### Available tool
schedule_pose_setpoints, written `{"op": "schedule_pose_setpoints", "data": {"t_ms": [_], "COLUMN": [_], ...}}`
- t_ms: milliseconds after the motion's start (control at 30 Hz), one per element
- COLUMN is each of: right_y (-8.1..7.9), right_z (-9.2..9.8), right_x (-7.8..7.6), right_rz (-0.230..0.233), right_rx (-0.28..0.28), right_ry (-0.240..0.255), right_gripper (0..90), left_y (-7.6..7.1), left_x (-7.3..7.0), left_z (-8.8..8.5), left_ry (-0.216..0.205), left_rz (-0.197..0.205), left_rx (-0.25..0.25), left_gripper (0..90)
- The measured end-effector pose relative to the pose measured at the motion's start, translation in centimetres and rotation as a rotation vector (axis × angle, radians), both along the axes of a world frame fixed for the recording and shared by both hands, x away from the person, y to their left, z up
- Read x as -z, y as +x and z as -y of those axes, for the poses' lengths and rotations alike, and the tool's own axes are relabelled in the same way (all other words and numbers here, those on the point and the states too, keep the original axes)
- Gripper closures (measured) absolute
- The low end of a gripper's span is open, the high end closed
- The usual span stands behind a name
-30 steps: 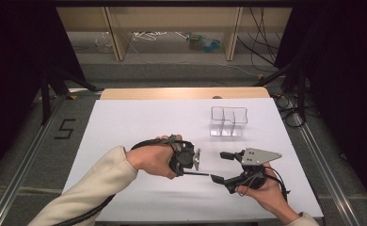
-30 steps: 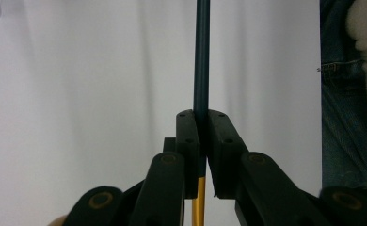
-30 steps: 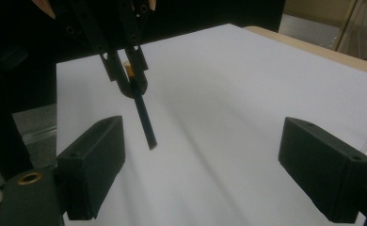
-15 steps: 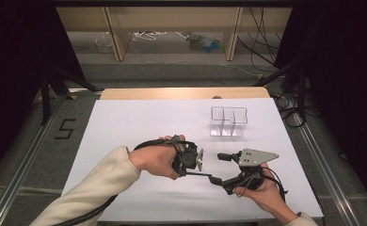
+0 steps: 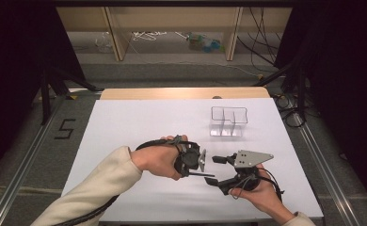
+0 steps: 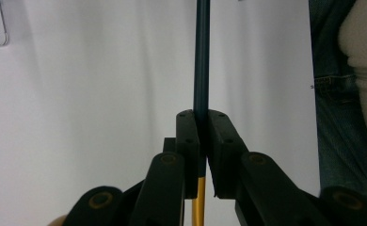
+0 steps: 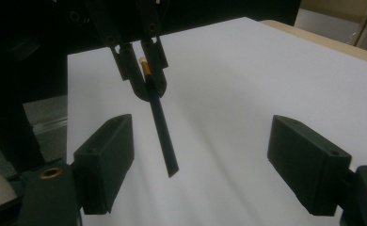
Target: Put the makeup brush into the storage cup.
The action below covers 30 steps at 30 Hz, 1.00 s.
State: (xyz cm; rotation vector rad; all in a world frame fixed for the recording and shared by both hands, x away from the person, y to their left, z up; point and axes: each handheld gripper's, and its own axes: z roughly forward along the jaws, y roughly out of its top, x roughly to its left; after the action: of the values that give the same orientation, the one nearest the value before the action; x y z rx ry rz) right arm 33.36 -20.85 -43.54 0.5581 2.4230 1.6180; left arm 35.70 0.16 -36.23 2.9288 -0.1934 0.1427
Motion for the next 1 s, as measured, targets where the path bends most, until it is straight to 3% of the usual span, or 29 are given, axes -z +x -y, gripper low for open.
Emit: {"op": "schedule_pose_setpoints", "data": {"t_ms": [533, 767, 800, 1000], "right_y": [-0.1, -0.2, -0.2, -0.3], "right_z": [-0.7, -1.1, -1.0, -1.3], "right_x": [0.5, 0.6, 0.5, 0.6], "right_rz": [-0.020, -0.013, -0.021, -0.016], "right_rx": [-0.055, -0.066, -0.075, -0.079], "right_ry": [-0.021, -0.005, -0.027, -0.027], "right_gripper": [48.4, 53.5, 54.7, 60.5], "left_y": [-0.3, -0.3, -0.3, -0.4], "left_x": [-0.3, -0.4, -0.4, -0.5], "left_z": [0.5, 0.6, 0.6, 0.7], "left_ry": [-0.006, -0.014, -0.015, -0.009], "left_rz": [0.026, 0.043, 0.044, 0.045], "left_rx": [0.049, 0.069, 0.070, 0.082], "left_gripper": [83.2, 83.2, 83.2, 83.2]}}
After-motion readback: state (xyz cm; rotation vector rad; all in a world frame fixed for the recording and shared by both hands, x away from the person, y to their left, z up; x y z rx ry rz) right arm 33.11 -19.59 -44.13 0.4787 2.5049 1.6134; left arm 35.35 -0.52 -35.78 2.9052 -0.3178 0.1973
